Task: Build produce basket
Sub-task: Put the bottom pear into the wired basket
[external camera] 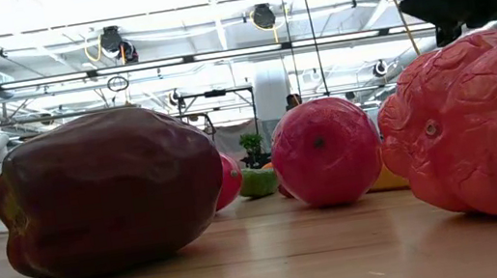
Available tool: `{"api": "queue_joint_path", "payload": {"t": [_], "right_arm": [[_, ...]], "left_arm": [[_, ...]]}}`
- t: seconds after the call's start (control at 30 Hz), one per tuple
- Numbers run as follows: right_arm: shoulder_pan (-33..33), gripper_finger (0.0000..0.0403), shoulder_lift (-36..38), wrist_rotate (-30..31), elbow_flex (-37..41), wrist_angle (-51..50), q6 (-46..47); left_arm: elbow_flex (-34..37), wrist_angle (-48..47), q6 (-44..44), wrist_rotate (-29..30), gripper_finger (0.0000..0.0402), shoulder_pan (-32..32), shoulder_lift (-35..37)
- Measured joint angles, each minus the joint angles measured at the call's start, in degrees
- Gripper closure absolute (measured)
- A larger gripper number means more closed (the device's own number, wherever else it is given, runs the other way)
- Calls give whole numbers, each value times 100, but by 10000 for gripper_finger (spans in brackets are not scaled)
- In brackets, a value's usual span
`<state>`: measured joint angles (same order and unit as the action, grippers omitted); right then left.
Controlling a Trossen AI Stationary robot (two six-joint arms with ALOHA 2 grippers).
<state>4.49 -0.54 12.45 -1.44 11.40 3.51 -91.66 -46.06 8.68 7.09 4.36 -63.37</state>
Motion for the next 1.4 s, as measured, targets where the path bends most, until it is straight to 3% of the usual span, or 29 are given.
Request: {"api": "queue_joint_path", "payload": {"t": [0.1, 0.27, 0.53, 0.77, 0.97, 1.1, 1.4], "right_arm": [[-3, 403, -50, 134, -224, -19, 559], [2, 403, -505, 258, -1233, -526, 629], [0, 403, -2102, 258, -3297, -1979, 317], [0, 403, -3564, 245, -5295, -3429, 320], [0, 403, -4614, 257, -6752, -4146, 824], [0, 403, -5004, 264, -7209, -4102, 1119], [46, 403, -5316, 237, -7222, -3947, 1839]], "left_arm": [[0, 0, -199, 2, 394, 0, 0], [0, 2, -558, 8, 382, 0, 0], [0, 2, -557, 9, 398, 2, 0], [0, -13, -553, 11, 379, 6, 0], [2, -44, -567, 22, 376, 7, 0], [2, -44, -566, 22, 376, 7, 0], [2, -73, -566, 20, 376, 7, 0]]}}
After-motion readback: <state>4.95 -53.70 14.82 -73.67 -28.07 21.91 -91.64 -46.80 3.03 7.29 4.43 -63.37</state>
